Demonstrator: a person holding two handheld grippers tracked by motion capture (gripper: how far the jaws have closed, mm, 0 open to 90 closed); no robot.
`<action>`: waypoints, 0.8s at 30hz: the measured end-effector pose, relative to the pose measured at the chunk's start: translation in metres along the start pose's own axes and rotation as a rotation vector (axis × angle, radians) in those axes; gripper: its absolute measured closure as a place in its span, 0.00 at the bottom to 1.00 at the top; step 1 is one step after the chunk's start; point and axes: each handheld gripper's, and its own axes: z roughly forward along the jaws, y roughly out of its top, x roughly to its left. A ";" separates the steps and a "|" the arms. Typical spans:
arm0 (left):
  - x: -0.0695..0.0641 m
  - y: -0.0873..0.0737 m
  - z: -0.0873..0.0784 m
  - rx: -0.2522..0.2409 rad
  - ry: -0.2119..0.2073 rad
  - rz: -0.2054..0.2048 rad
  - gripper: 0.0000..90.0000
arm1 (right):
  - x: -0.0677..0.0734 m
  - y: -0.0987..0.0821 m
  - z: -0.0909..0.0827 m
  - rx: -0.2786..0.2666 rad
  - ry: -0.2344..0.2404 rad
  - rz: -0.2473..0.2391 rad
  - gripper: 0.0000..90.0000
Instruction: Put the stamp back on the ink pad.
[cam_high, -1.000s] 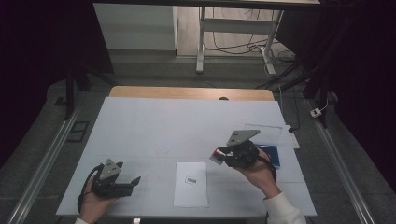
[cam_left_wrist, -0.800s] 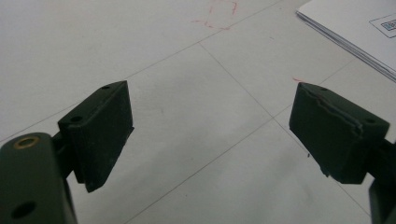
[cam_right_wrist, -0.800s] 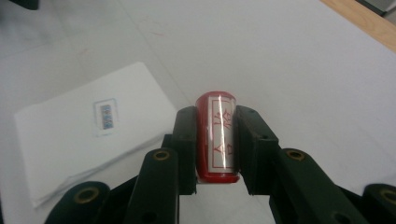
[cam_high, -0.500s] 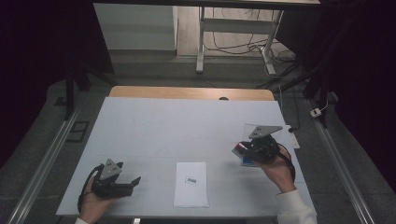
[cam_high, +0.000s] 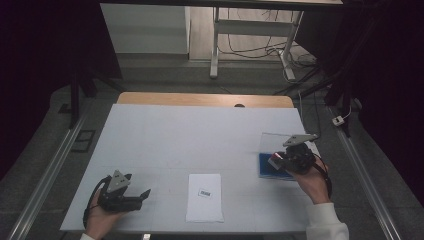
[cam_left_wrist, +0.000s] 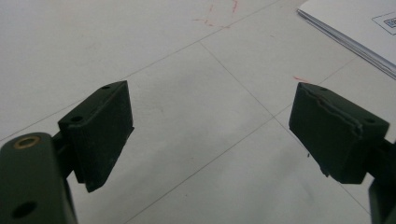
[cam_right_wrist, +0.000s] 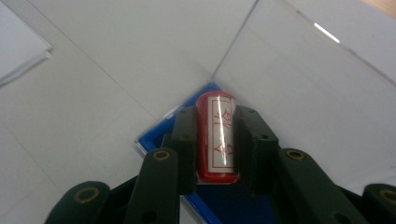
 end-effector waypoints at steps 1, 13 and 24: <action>0.000 0.000 0.000 0.000 0.001 0.000 0.15 | -0.001 -0.001 0.001 0.006 0.002 0.005 0.77; 0.001 -0.001 0.001 0.001 -0.001 -0.003 0.15 | -0.003 -0.005 0.019 0.065 -0.004 0.007 0.77; 0.001 -0.001 0.000 -0.002 0.000 -0.005 0.15 | -0.004 -0.006 0.016 -0.025 0.038 0.057 0.53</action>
